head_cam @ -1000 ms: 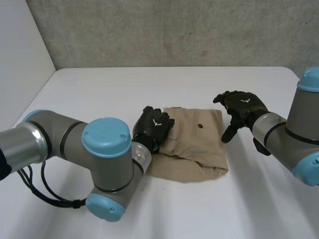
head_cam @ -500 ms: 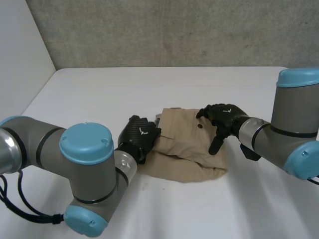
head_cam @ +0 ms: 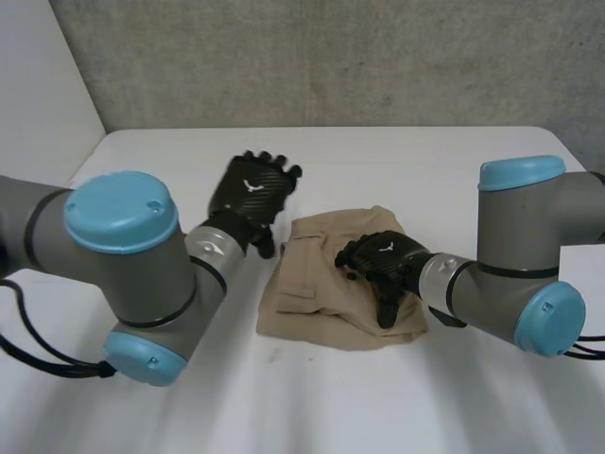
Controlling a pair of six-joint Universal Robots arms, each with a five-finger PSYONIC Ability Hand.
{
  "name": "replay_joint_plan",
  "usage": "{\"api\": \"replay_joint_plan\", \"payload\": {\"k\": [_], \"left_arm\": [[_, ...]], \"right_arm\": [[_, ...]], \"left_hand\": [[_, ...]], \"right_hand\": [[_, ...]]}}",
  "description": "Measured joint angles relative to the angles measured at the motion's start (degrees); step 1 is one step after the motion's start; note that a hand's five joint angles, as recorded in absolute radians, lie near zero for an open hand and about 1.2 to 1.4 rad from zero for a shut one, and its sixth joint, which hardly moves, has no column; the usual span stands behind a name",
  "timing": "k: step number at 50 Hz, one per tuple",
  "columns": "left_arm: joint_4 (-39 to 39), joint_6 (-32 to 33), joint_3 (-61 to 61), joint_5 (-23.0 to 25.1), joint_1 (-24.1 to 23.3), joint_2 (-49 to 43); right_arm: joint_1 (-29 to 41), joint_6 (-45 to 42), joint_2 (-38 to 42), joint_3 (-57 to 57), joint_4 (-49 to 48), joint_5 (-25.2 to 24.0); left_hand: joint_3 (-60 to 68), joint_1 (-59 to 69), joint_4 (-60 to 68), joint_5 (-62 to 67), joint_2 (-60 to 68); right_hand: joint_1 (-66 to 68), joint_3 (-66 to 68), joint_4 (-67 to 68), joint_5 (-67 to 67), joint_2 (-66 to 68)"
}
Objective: Fold the shorts.
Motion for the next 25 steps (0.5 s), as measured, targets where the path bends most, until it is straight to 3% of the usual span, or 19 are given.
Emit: {"api": "replay_joint_plan", "payload": {"k": [4, 10, 25], "left_arm": [[-0.2, -4.4, 1.2, 3.9, -2.0, -2.9], [-0.8, -6.0, 2.8, 5.0, -4.0, -5.9], [-4.4, -0.7, 5.1, -3.9, -3.9, -10.4]], "right_arm": [[0.6, -0.2, -0.8, 0.7, -0.1, -0.2], [0.5, 0.5, -2.6, 1.1, -0.3, 0.8], [0.0, 3.7, -7.9, 4.6, -0.5, 6.9]], "left_hand": [[0.0, 0.0, 0.0, 0.0, 0.0], [0.2, 0.2, 0.3, 0.4, 0.3], [2.0, 1.8, 2.5, 3.0, 2.5]], "right_hand": [[0.0, 0.0, 0.0, 0.0, 0.0], [0.0, 0.0, 0.0, 0.0, 0.0], [0.0, 0.0, 0.0, 0.0, 0.0]]}}
